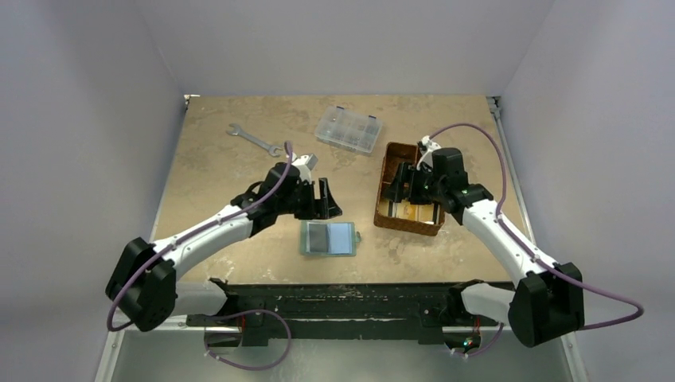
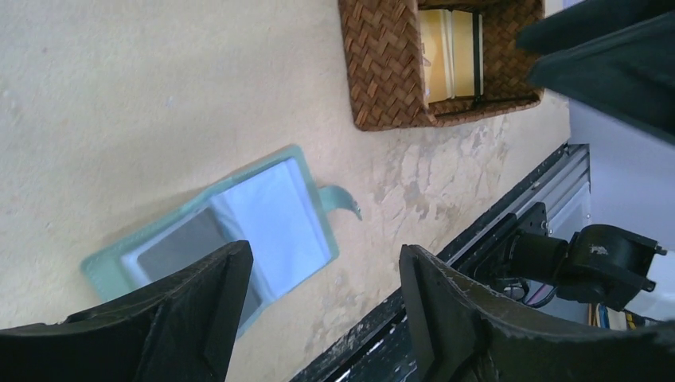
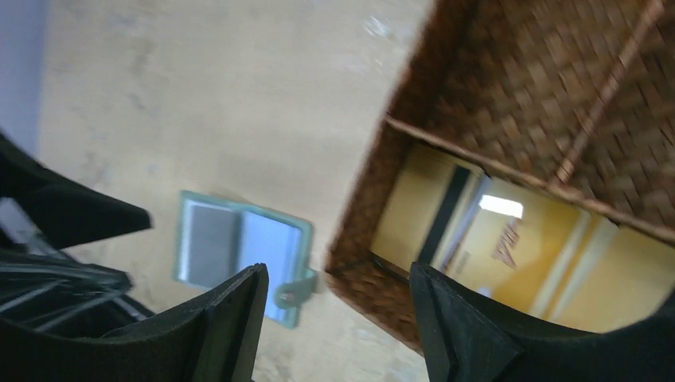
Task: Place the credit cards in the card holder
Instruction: Turn over the card slot in the card holder, then pick up the credit card from the storage box.
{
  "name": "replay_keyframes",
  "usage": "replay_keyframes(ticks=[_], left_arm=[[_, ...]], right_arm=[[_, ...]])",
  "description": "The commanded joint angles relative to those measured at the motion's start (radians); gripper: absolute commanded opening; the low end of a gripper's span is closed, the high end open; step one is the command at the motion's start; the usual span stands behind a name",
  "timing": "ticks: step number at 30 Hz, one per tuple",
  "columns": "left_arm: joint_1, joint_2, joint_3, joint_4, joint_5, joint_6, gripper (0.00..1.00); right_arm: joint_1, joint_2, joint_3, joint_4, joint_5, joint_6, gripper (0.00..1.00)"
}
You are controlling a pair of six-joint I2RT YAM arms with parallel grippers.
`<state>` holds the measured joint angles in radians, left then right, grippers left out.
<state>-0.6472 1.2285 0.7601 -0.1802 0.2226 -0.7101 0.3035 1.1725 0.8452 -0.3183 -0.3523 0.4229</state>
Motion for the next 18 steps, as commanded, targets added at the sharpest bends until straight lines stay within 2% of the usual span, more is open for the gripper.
replay_keyframes(ticks=[1, 4, 9, 13, 18], left_arm=[[0.003, 0.090, 0.095, 0.096, 0.058, 0.074, 0.73], [0.005, 0.172, 0.155, 0.045, 0.047, 0.168, 0.74], [0.015, 0.324, 0.319, -0.113, 0.031, 0.315, 0.74], [0.021, 0.368, 0.381, -0.193, 0.027, 0.310, 0.74], [0.037, 0.420, 0.579, -0.410, 0.006, 0.302, 0.74]], right_arm=[[-0.003, 0.021, -0.035, -0.086, 0.214, -0.053, 0.74], [-0.014, 0.055, -0.026, -0.097, 0.288, -0.032, 0.75], [-0.018, 0.063, -0.060, -0.066, 0.300, 0.013, 0.79], [-0.026, 0.103, -0.095, 0.008, 0.267, 0.003, 0.83], [-0.038, 0.189, -0.041, 0.003, 0.236, -0.014, 0.84]])
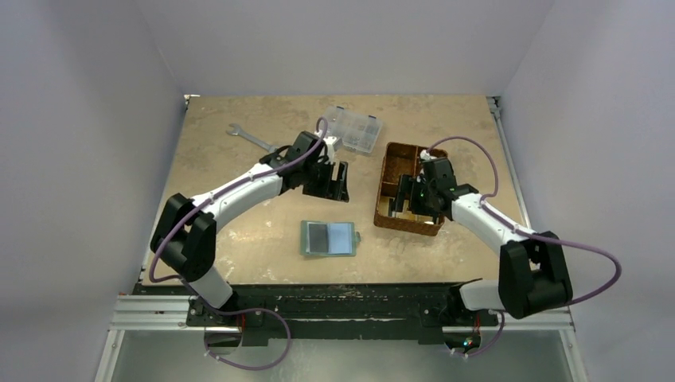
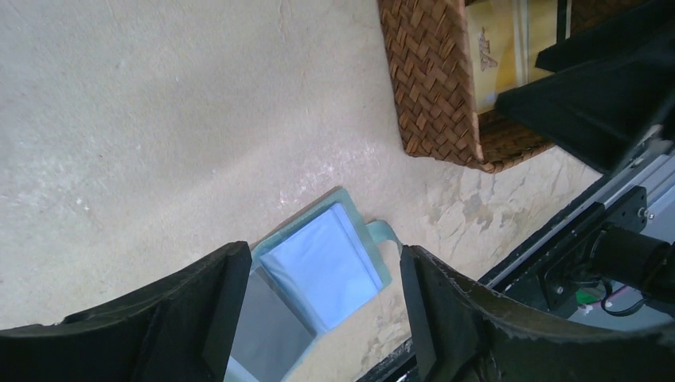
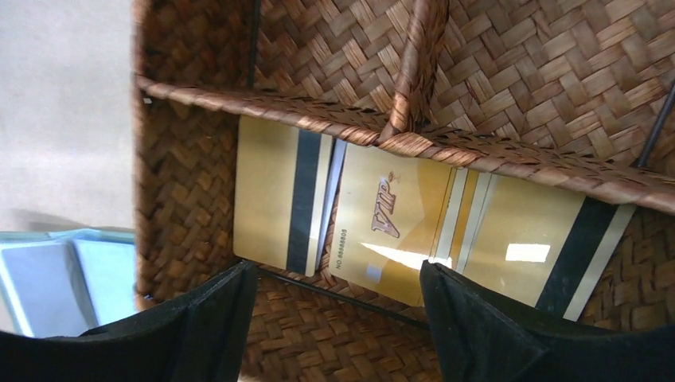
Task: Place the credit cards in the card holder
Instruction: Pick up the credit card from the storage box.
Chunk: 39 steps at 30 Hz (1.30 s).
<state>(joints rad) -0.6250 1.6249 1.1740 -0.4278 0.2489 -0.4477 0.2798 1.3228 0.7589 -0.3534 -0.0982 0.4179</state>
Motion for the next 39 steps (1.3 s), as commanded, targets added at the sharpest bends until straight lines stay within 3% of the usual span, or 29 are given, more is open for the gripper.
replay_keyframes(ticks=[1, 9, 13, 21, 26, 30, 39], left_arm=[[0.021, 0.038, 0.203, -0.204, -0.030, 0.049, 0.74], [0.036, 0.186, 0.480, -0.413, -0.075, 0.095, 0.73], [0.039, 0.258, 0.560, -0.430, -0.043, 0.113, 0.71], [0.042, 0.263, 0.509, -0.422, -0.023, 0.097, 0.70], [0.041, 0.279, 0.491, -0.367, 0.030, 0.074, 0.67], [0.039, 0.297, 0.485, -0.356, 0.058, 0.056, 0.63], [0.036, 0.257, 0.425, -0.308, 0.066, 0.029, 0.62]], right_arm=[[-0.018, 0.052, 0.047, 0.047, -0.023, -0.009, 0.84], [-0.022, 0.187, 0.118, 0.120, -0.109, -0.040, 0.78], [-0.022, 0.254, 0.122, 0.201, -0.187, -0.023, 0.63], [-0.022, 0.293, 0.060, 0.259, -0.220, -0.002, 0.60], [-0.024, 0.322, 0.045, 0.331, -0.333, 0.017, 0.60], [-0.024, 0.350, 0.077, 0.347, -0.414, 0.047, 0.51], [-0.024, 0.281, 0.046, 0.525, -0.507, 0.230, 0.50]])
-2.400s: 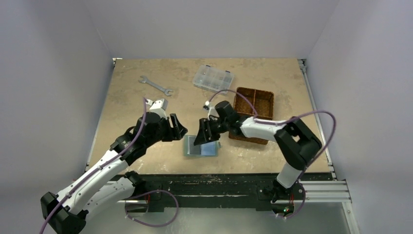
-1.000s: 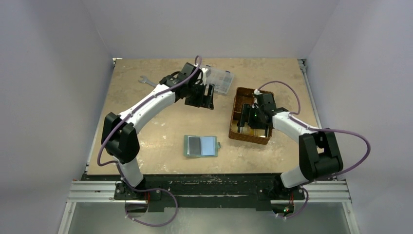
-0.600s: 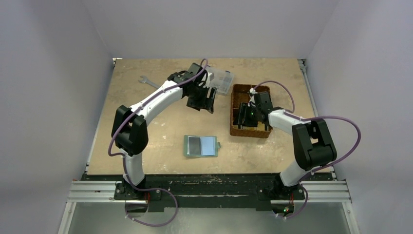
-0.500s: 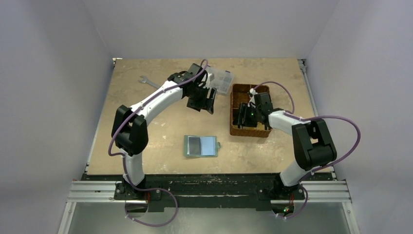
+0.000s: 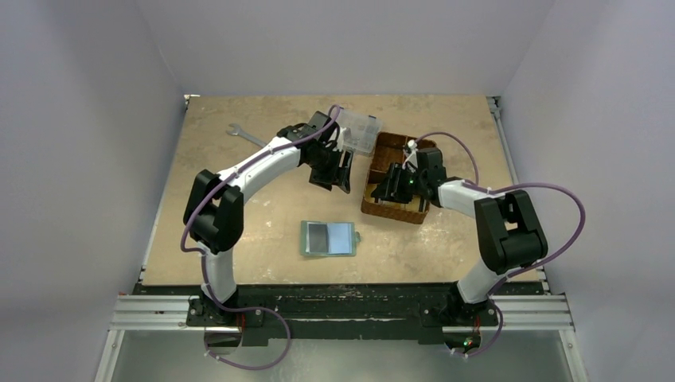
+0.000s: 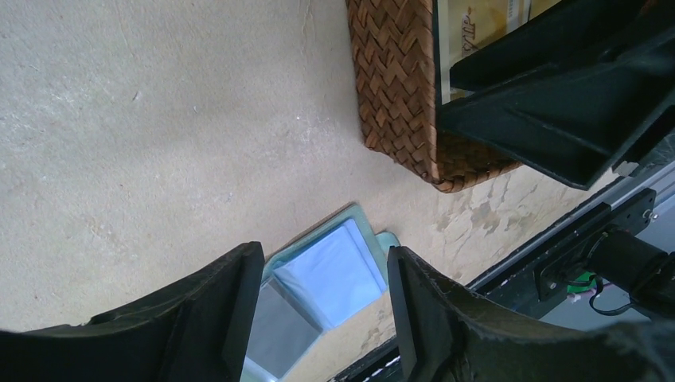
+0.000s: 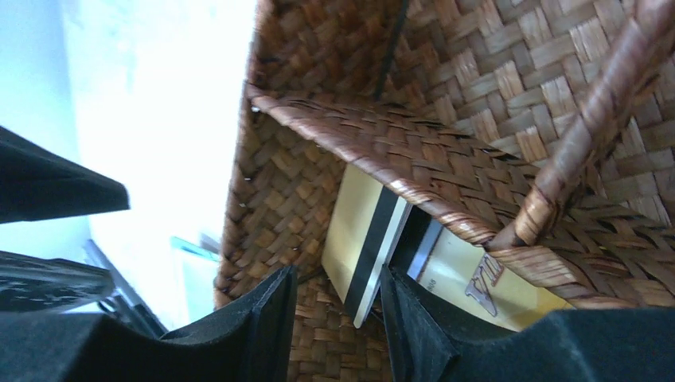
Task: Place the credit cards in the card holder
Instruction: Pick up the credit card from the storage box.
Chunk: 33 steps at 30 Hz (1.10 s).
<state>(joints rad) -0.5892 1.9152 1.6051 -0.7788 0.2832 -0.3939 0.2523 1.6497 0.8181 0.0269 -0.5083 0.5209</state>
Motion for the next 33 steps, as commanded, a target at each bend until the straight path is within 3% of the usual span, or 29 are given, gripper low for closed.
replay_keyframes(ticks=[1, 13, 20, 22, 27, 33], left_arm=[[0.001, -0.032, -0.007, 0.043, 0.035, -0.025, 0.62], [0.001, -0.049, -0.008, 0.030, 0.028, -0.003, 0.62], [0.000, -0.053, -0.012, 0.024, 0.020, 0.004, 0.62], [0.000, -0.053, -0.014, 0.023, 0.019, 0.006, 0.62], [0.000, -0.067, -0.032, 0.029, 0.009, 0.004, 0.62], [0.011, -0.102, -0.077, 0.112, 0.057, -0.030, 0.63]], right_arm=[[0.004, -0.045, -0.017, 0.163, -0.100, 0.147, 0.50], [0.005, -0.003, 0.004, 0.184, -0.059, 0.180, 0.41], [0.014, 0.038, 0.049, 0.100, 0.023, 0.159, 0.33], [0.021, 0.042, 0.061, 0.088, 0.035, 0.147, 0.29], [0.029, 0.011, 0.089, 0.005, 0.085, 0.120, 0.03], [0.020, -0.098, 0.122, -0.196, 0.133, 0.013, 0.00]])
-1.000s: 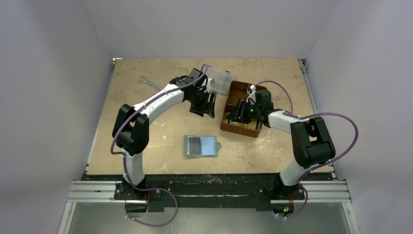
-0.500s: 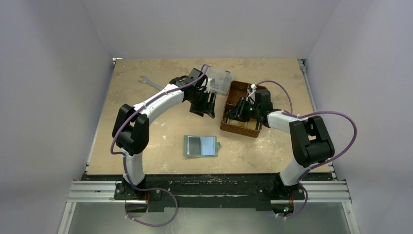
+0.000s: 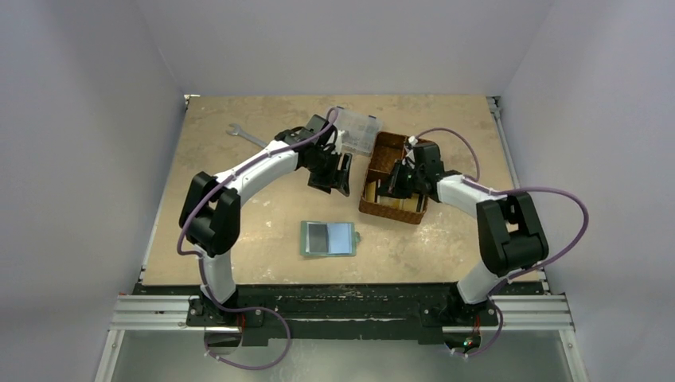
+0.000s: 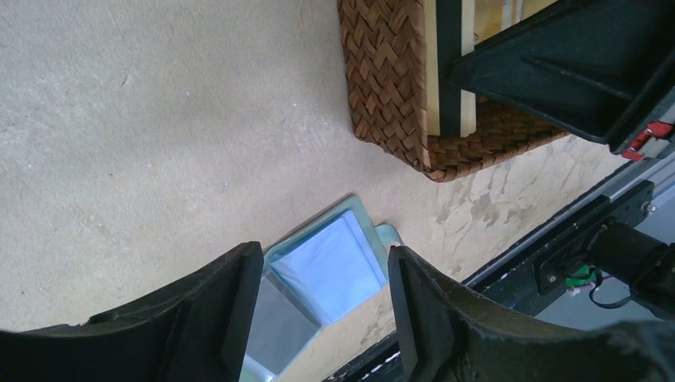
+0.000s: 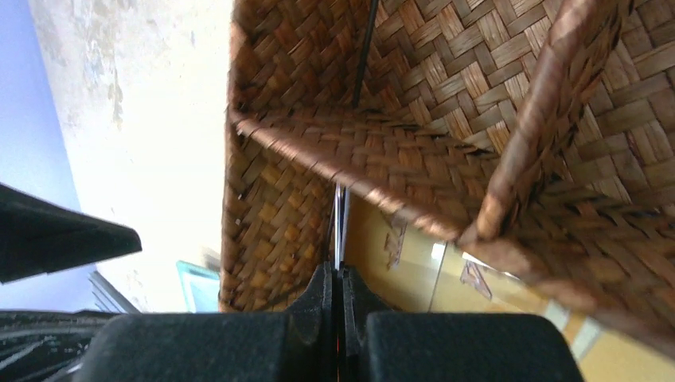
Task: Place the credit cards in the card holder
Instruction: Pick up the credit card from the storage box.
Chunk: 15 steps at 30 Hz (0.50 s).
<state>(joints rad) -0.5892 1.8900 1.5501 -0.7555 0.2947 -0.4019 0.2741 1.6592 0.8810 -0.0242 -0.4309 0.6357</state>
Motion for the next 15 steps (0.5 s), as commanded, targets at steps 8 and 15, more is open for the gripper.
replay_keyframes(ticks=[8, 15], left_arm=[[0.026, -0.132, -0.178, 0.428, 0.119, -0.204, 0.64], [0.030, -0.157, -0.368, 0.986, 0.305, -0.484, 0.66]], right_arm=[[-0.028, -0.301, 0.036, -0.246, 0.101, -0.207, 0.00], [-0.079, -0.401, -0.004, -0.221, 0.029, -0.228, 0.00]])
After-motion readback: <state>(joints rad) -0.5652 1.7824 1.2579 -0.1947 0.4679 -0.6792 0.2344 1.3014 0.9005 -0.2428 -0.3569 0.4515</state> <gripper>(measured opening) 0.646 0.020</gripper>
